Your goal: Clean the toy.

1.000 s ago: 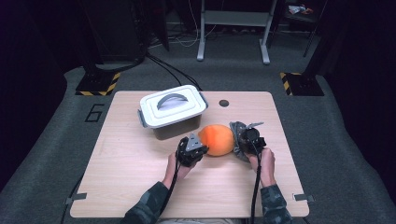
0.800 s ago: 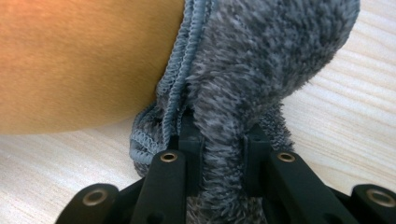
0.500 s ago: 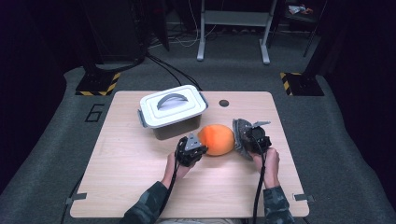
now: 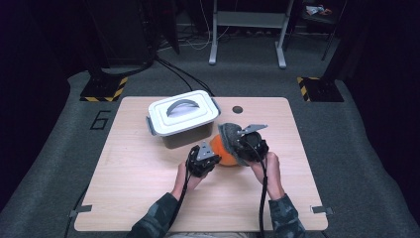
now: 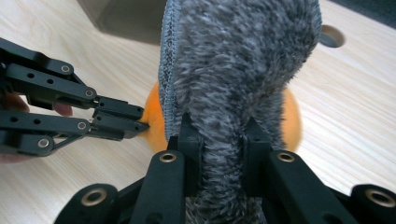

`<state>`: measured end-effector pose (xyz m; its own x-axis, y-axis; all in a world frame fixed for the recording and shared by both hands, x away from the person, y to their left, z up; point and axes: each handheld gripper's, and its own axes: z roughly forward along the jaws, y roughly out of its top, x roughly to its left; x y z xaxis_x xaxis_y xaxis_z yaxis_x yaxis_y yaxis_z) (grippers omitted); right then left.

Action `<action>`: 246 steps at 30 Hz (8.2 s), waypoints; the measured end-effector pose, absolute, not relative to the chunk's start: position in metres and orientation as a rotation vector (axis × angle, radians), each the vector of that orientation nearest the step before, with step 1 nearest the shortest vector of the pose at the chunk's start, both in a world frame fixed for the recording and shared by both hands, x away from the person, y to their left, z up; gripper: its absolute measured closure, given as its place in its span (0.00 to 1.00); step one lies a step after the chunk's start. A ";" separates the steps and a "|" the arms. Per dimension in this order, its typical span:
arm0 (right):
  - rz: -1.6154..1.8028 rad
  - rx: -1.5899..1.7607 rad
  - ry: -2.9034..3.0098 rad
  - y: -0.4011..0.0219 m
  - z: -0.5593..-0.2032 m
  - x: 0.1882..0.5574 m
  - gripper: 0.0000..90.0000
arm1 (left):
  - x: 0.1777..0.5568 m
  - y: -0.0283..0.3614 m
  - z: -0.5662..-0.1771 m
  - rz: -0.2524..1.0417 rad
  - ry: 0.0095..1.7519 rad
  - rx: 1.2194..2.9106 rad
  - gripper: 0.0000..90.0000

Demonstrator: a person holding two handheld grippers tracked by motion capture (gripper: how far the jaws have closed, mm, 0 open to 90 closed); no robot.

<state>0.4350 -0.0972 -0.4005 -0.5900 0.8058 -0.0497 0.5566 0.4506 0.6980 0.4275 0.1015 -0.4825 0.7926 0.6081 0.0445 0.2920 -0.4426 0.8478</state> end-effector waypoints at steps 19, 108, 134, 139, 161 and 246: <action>0.779 1.282 2.253 -0.123 -0.417 0.447 0.83 | 0.429 0.103 -0.485 0.422 0.683 2.045 0.96; 0.962 1.122 2.330 -0.102 -0.402 0.429 0.82 | 0.418 0.101 -0.482 0.437 0.651 2.025 0.93; 0.798 1.322 2.253 -0.134 -0.430 0.458 0.82 | 0.426 0.112 -0.492 0.388 0.729 2.009 0.92; 0.752 1.371 2.265 -0.141 -0.444 0.466 0.82 | 0.427 0.113 -0.493 0.375 0.730 2.018 0.92; 0.756 1.455 2.252 -0.165 -0.449 0.464 0.82 | 0.428 0.113 -0.492 0.382 0.740 2.014 0.92; 0.867 1.340 2.323 -0.137 -0.435 0.460 0.83 | 0.424 0.116 -0.493 0.456 0.754 2.030 0.63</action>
